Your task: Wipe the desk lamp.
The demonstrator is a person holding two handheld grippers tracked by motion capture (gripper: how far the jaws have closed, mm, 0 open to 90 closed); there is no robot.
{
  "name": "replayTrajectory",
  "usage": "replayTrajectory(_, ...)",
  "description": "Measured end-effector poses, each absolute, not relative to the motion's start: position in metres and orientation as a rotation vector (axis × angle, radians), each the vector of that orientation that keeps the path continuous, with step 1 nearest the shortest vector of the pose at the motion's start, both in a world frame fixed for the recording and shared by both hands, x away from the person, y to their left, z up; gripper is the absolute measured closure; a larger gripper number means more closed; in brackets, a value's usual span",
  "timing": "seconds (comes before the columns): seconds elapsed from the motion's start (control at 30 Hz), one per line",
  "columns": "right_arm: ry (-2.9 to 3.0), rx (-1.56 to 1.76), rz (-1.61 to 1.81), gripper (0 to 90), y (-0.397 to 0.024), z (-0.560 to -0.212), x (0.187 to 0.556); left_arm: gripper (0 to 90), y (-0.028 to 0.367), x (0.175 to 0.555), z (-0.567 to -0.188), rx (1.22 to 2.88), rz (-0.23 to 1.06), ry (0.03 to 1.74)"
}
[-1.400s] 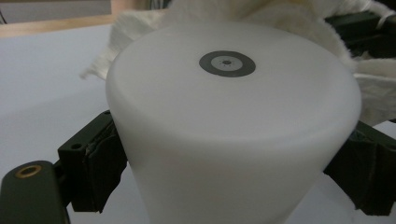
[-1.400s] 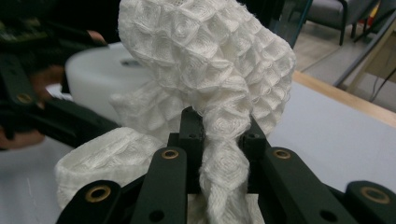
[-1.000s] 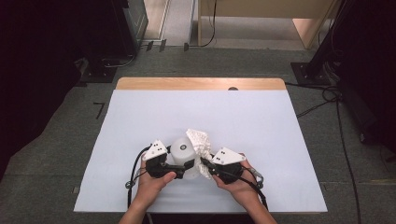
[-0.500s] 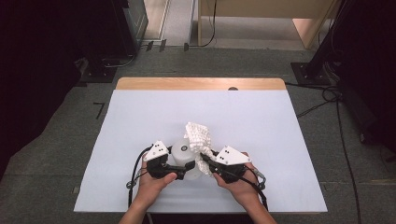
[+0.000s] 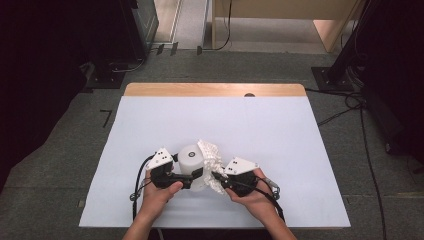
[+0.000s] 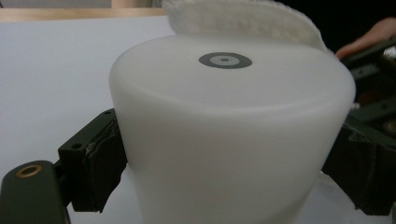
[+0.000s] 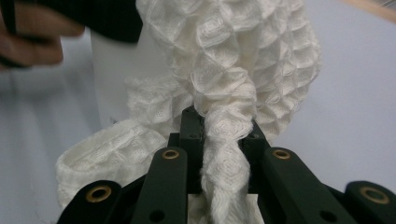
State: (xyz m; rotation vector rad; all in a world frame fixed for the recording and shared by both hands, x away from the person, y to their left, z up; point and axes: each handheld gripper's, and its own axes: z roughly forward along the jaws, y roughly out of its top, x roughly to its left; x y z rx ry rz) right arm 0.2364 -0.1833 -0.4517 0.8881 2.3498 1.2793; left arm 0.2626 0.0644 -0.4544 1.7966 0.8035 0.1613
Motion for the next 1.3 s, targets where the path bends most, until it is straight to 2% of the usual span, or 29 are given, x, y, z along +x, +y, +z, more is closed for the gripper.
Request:
replayTrajectory(0.2, 2.221, 0.889, 1.359, 77.1, -0.192, -0.441, 0.233, 8.7, 0.054, 0.259, -0.454, 1.808, 0.159, 0.778)
replayTrajectory(0.47, 2.398, 0.847, 1.191, 77.1, -0.183, -0.462, 0.238, 8.7, 0.064, 0.262, -0.451, 1.767, 0.179, 0.796)
replayTrajectory(0.57, 2.332, 0.917, 1.24, 77.1, -0.193, -0.455, 0.242, 8.7, 0.063, 0.261, -0.45, 1.776, 0.253, 0.776)
replayTrajectory(0.63, 2.261, 0.977, 1.265, 77.2, -0.205, -0.45, 0.245, 8.6, 0.059, 0.257, -0.451, 1.803, 0.367, 0.739)
replayTrajectory(0.7, 2.204, 1.03, 1.281, 77.2, -0.217, -0.445, 0.247, 8.6, 0.053, 0.255, -0.452, 1.825, 0.426, 0.698)
replayTrajectory(0.87, 2.15, 1.075, 1.295, 77.2, -0.231, -0.442, 0.248, 8.6, 0.049, 0.256, -0.458, 1.852, 0.439, 0.689)
replayTrajectory(1.3, 2.159, 1.059, 1.276, 77.2, -0.229, -0.445, 0.248, 7.3, 0.051, 0.249, -0.466, 1.861, 0.452, 0.695)
